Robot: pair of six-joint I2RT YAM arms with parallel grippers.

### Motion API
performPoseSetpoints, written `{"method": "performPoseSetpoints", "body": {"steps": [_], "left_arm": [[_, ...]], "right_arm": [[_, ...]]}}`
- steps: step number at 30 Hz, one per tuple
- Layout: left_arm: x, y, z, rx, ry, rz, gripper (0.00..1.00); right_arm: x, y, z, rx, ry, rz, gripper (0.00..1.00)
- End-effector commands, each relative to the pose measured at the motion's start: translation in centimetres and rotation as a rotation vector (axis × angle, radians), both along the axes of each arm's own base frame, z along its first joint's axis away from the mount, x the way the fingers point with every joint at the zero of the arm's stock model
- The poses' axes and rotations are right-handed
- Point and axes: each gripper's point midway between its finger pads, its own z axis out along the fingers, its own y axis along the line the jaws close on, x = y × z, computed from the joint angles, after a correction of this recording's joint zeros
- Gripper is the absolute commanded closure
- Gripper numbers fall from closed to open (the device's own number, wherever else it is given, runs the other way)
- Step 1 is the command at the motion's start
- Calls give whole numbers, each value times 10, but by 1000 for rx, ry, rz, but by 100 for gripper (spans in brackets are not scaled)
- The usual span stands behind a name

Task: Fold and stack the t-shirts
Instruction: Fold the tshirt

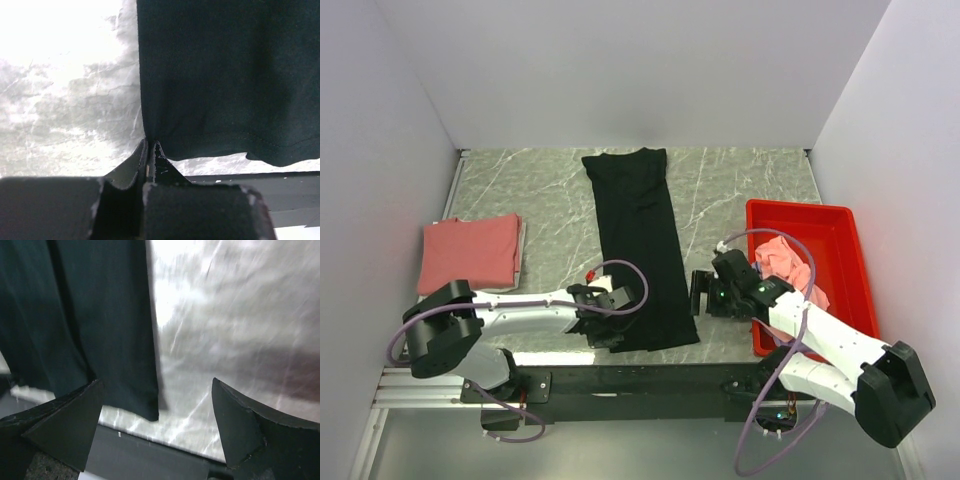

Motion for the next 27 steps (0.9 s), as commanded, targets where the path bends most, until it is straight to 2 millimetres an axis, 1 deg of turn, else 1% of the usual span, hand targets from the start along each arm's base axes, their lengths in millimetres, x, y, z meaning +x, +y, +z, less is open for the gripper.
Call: {"method": "performPoseSetpoints", "body": {"steps": [1,3,5,8,9,10,13,15,18,19,20,22,24,25,26,27], "left_arm": [[-14,8,4,1,39,19,99],[-18,8,4,-8,42,22,99],[-21,10,3,-9,47,35,99],[-22,7,4,-26,42,38,99],[-22,7,4,-29,42,40,99],[-23,6,4,-33,43,41,99],[-26,8,4,-27,41,44,99],[-27,10,3,-24,41,51,99],[-30,7,4,-58,42,58,99],[-30,5,5,-76,42,62,99],[-32,4,5,-86,49,61,99],[-33,7,4,-83,50,75,99],[-34,10,4,-77,46,87,99],[-37,13,4,-61,49,85,99],[-38,17,4,-50,46,88,99],[-40,20,4,-46,49,99,99]], "right_arm": [[-37,6,-8,73,122,72,7],[-53,17,-14,141,176,121,11],[-65,28,-14,203,223,165,13],[-72,35,-16,209,241,192,19],[-74,36,-17,198,243,199,21],[-75,37,-18,193,251,196,26],[-80,40,-17,197,260,201,35],[-82,40,-18,196,268,202,38],[-87,40,-24,197,287,196,50],[-88,41,-24,205,295,188,62],[-90,42,-25,212,302,191,69],[-94,44,-26,221,316,192,78],[-98,39,-29,191,328,184,87],[-98,37,-28,184,319,179,99],[-99,31,-32,157,322,160,100],[-101,29,-32,152,323,159,100]]}}
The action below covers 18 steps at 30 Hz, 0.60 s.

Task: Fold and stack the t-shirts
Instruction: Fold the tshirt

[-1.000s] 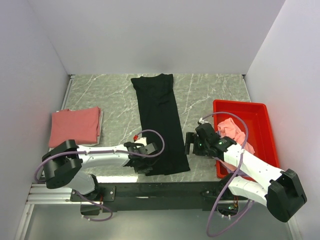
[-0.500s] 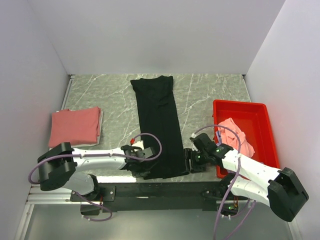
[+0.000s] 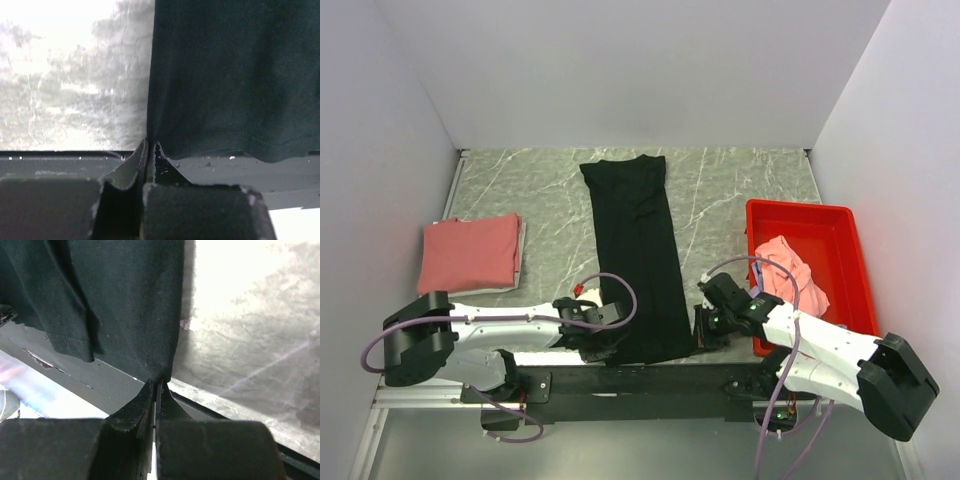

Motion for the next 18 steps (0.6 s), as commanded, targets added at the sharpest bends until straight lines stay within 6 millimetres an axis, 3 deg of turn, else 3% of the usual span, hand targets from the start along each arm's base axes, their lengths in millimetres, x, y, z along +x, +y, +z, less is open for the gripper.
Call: {"method": "performPoseSetpoints", "body": {"steps": [1,5,11,14,18], "left_arm": [[-11,16,1,33,25,36,99],[-24,21,1,19,50,24,99],[-47,25,1,28,97,-12,99],[-39,23,8,35,53,-3,99],[-19,-1,36,-82,-48,3,99]], "right_arm": [[-6,-10,-3,-35,1,-21,100],[-17,-13,-7,-21,28,-10,100],[-19,0,8,83,15,9,100],[-11,10,25,140,-33,27,100],[8,21,50,181,-136,43,100]]}}
